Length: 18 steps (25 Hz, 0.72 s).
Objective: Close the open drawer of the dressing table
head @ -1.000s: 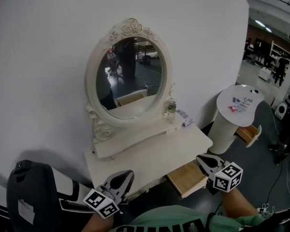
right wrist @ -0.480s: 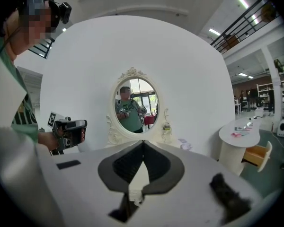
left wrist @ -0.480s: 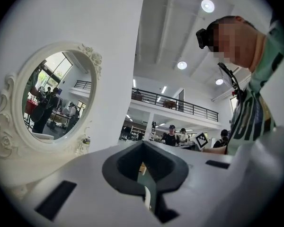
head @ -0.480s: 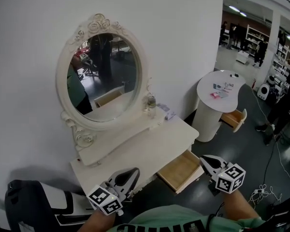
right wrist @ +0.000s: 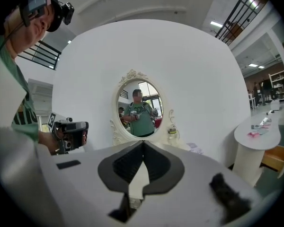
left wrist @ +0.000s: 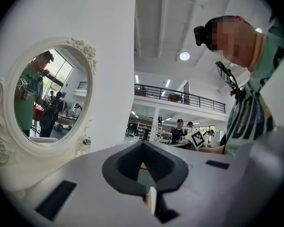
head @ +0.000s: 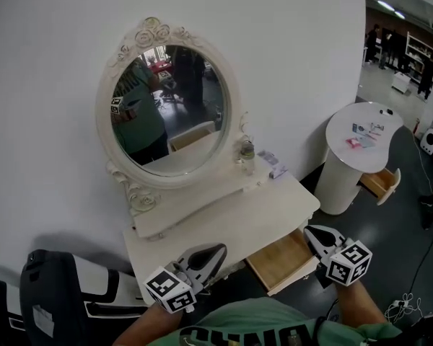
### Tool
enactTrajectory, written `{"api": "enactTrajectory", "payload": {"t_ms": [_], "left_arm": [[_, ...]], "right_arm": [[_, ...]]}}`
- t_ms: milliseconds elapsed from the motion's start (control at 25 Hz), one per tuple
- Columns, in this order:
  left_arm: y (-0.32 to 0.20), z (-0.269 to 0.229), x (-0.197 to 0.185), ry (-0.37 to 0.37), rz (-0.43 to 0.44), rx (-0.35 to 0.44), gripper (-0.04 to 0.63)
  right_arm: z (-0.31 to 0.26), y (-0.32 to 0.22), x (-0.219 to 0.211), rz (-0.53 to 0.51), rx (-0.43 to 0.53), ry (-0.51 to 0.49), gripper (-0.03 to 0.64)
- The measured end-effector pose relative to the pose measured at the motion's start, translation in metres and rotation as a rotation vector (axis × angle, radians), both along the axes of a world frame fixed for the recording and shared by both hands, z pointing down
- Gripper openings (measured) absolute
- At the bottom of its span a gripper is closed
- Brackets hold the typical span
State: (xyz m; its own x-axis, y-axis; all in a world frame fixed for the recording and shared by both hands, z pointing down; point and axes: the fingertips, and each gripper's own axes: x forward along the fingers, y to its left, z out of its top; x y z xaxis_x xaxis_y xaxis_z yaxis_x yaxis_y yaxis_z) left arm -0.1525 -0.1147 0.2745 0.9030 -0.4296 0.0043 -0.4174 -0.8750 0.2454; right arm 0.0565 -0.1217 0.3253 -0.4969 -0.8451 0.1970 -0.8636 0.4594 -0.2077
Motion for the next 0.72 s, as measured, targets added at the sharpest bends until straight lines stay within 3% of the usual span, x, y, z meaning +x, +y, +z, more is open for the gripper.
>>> {"api": "enactTrajectory", "payload": {"t_ms": [280,560,720], "left_arm": [[-0.008,0.007,0.052,-0.038,-0.032,-0.008,0.003],[-0.017,0.023,0.107,-0.082,0.021,-0.032,0.003],[-0.024,0.032,0.126,-0.101,0.073,-0.044,0.003]], "right_arm": [[0.004,-0.012,0.042,-0.053,0.017,0.001,0.011],[0.027,-0.014,0.069,-0.075,0.023,0.085,0.011],[0.040,-0.014,0.080,-0.048,0.003,0.084,0.011]]}}
